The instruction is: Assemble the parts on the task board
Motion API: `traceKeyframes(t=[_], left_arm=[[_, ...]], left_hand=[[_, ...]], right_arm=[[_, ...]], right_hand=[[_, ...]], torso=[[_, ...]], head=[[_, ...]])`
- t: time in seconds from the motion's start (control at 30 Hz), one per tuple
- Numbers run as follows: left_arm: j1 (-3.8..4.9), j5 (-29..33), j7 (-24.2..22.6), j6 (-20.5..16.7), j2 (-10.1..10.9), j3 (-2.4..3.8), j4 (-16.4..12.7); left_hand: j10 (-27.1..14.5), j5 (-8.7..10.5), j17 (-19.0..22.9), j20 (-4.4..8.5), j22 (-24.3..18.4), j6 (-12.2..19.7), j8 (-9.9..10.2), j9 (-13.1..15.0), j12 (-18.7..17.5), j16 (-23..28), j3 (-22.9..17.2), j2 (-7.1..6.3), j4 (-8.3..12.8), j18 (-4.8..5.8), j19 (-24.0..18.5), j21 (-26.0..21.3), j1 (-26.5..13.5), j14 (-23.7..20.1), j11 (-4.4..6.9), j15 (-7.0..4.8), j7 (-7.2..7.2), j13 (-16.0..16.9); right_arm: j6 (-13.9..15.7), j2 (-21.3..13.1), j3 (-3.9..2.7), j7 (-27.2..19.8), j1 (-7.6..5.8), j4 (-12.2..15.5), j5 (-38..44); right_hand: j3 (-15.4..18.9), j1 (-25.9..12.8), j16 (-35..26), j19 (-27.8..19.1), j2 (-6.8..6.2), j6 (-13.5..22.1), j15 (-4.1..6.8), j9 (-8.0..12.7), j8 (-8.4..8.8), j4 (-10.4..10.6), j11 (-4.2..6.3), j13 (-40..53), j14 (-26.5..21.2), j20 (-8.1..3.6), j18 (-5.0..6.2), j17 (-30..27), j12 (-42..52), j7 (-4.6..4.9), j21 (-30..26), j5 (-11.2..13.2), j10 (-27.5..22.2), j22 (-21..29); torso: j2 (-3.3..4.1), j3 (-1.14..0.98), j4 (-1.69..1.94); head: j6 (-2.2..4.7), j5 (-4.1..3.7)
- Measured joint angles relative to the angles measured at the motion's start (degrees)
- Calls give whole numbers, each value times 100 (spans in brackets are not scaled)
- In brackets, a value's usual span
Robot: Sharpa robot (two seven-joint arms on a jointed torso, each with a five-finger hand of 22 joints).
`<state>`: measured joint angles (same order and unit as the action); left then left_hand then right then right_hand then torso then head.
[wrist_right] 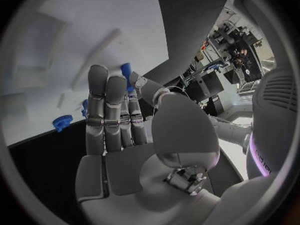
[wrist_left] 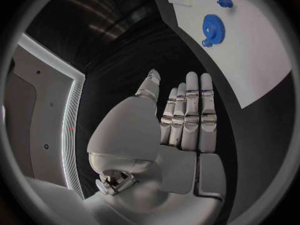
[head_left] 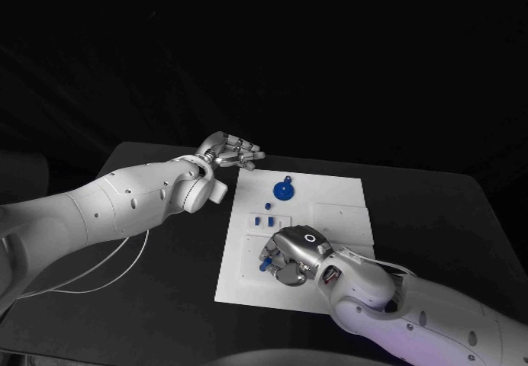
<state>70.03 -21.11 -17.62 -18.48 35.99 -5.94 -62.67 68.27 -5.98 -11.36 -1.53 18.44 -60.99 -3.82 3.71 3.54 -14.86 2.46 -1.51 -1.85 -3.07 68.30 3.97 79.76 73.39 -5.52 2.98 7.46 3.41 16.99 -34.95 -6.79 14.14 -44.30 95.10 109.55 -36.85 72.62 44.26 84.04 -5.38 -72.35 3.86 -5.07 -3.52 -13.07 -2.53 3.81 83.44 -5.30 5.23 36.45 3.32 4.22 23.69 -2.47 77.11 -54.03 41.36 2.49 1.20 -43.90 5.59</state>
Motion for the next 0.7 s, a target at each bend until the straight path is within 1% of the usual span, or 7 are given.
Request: traceKeyframes(t=[0.2, 0.33, 0.6, 0.67, 0.7], left_arm=[[0, 1, 1, 6, -3, 0, 0], [-1, 1, 1, 9, -6, 0, 2], [-3, 2, 3, 15, -22, 0, 8], [-4, 2, 3, 17, -26, 0, 10], [-4, 2, 3, 18, -28, 0, 10]], left_hand=[[0, 0, 0, 0, 0, 0, 0, 0, 0, 0, 0, 0, 0, 0, 0, 0, 0, 0, 0, 0, 0, 0], [0, 0, 0, 0, -31, 0, 0, 0, 0, 0, 0, 0, 0, 0, 0, 0, 0, 0, 0, 0, 0, 0], [0, 0, 0, 0, -31, 0, 0, 0, 0, 0, 0, 0, 0, 0, 0, 0, 0, 0, 0, 0, 0, 0], [0, 0, 0, 0, -31, 0, 0, 0, 0, 0, 0, 0, 0, 0, 0, 0, 0, 0, 0, 0, 0, 0], [0, 0, 0, 0, -31, 0, 0, 0, 0, 0, 0, 0, 0, 0, 0, 0, 0, 0, 0, 0, 0, 0]], right_arm=[[1, 7, 0, 102, 11, 42, 117], [-10, 10, 1, 133, 13, 51, 162], [-145, 73, -4, 159, 6, 32, 204], [-169, 92, -3, 161, 1, 22, 208], [-179, 106, 2, 162, -2, 15, 208]], right_hand=[[7, -9, 0, 0, -10, -4, -1, 0, 0, -7, 0, 0, 1, 0, -2, 4, 0, -5, 1, -19, 0, -12], [8, -10, 0, 0, -23, -23, 5, 1, 0, -8, 0, 0, -5, 0, -3, 7, -1, 15, 2, -19, 0, -27], [9, -28, 0, 0, -20, -23, 14, 16, 6, -8, 1, -1, -14, 1, -7, 6, -2, 14, -22, -19, -1, -46], [9, -67, 0, 0, -41, -23, 14, 16, 7, -8, 1, -1, -14, 1, -8, 6, -2, 14, -44, -19, -1, -48], [36, -120, 0, 7, -84, -2, 14, 33, 7, 8, 13, 2, -13, 7, -9, 6, -2, 34, -53, -19, -12, -48]], torso=[[2, -2, -1], [2, -1, -2], [-2, 3, -3], [-2, 5, -1], [-2, 6, -1]], head=[[2, -4], [2, -10], [-11, -16], [-11, -23], [-11, -27]])
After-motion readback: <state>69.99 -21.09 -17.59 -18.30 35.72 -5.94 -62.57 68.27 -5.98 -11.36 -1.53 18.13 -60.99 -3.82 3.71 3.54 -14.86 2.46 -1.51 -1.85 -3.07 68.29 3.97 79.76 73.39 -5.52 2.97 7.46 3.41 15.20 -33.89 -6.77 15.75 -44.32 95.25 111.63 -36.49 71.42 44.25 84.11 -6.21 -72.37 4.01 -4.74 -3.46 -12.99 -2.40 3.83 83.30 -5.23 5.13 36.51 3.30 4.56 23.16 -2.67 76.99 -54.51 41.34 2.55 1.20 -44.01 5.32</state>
